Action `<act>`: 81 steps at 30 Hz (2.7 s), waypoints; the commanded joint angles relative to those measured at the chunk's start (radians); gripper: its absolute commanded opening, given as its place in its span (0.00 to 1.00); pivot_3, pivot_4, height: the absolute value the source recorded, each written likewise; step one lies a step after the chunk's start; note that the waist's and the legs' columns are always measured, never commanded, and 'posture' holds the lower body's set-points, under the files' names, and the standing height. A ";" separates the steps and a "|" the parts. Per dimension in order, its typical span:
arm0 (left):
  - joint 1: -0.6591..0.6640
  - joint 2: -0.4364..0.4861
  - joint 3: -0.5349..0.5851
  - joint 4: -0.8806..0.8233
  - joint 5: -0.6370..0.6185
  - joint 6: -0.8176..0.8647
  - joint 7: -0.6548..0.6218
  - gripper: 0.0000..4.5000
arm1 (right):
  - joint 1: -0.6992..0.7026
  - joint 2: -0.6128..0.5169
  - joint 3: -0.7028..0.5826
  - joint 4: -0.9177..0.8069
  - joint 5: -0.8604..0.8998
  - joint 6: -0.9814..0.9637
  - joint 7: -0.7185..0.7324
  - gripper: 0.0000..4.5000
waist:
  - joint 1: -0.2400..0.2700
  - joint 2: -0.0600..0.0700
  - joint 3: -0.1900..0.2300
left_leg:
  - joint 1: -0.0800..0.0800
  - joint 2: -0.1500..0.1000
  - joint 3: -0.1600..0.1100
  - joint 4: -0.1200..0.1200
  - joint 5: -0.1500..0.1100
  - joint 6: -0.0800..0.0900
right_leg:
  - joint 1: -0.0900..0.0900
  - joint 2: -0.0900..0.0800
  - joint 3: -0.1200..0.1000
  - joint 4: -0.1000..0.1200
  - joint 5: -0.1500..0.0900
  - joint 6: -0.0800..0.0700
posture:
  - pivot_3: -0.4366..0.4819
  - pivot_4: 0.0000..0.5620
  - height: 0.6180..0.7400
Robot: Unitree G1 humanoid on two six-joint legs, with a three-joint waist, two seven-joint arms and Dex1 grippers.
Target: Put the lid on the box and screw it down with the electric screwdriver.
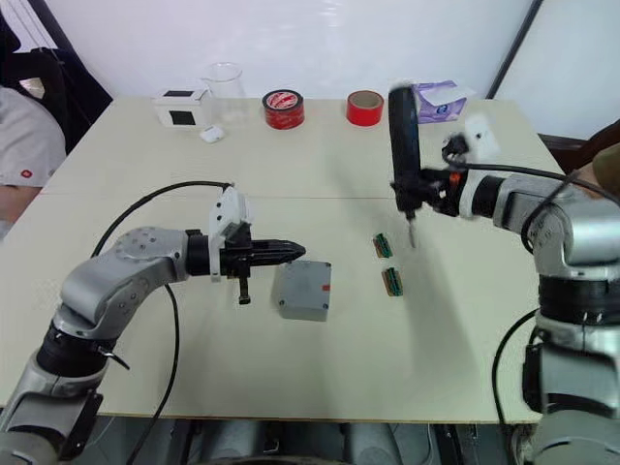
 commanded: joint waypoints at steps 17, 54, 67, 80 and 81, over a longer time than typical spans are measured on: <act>-0.100 0.025 -0.205 0.162 0.232 -0.157 -0.195 0.00 | 0.306 0.338 0.186 -0.467 0.102 -0.198 -0.270 0.40 | -0.011 0.001 0.000 | 0.001 -0.002 0.001 0.002 0.001 -0.001 | 0.001 -0.001 0.002 0.001 0.000 0.000 | 0.48 0.27 1.00; -0.057 0.010 -0.221 0.143 0.289 -0.159 -0.216 0.00 | 0.528 0.261 0.386 -0.345 -0.113 -0.416 -0.266 0.40 | -0.011 -0.001 -0.001 | 0.016 -0.002 0.000 0.001 0.000 0.000 | 0.016 -0.001 0.002 -0.001 -0.002 -0.003 | 0.48 0.27 1.00; -0.039 -0.005 -0.210 0.123 0.274 -0.122 -0.208 0.00 | 0.554 0.245 0.438 -0.327 -0.156 -0.418 -0.243 0.40 | -0.010 -0.005 -0.012 | 0.018 0.000 0.000 0.000 0.000 0.000 | 0.018 -0.001 0.002 0.000 -0.002 -0.004 | 0.48 0.27 1.00; -0.038 -0.004 -0.205 0.142 0.280 -0.135 -0.211 0.00 | 0.536 0.253 0.437 -0.325 -0.153 -0.410 -0.240 0.40 | -0.011 -0.007 -0.015 | 0.019 0.000 0.000 -0.001 0.000 0.000 | 0.018 -0.001 0.002 -0.001 -0.003 -0.004 | 0.48 0.27 1.00; -0.038 -0.004 -0.205 0.144 0.280 -0.136 -0.210 0.00 | 0.536 0.253 0.435 -0.328 -0.150 -0.409 -0.239 0.40 | -0.010 -0.007 -0.015 | 0.019 0.000 0.000 -0.001 0.000 0.000 | 0.018 -0.001 0.002 -0.001 -0.003 -0.004 | 0.48 0.27 1.00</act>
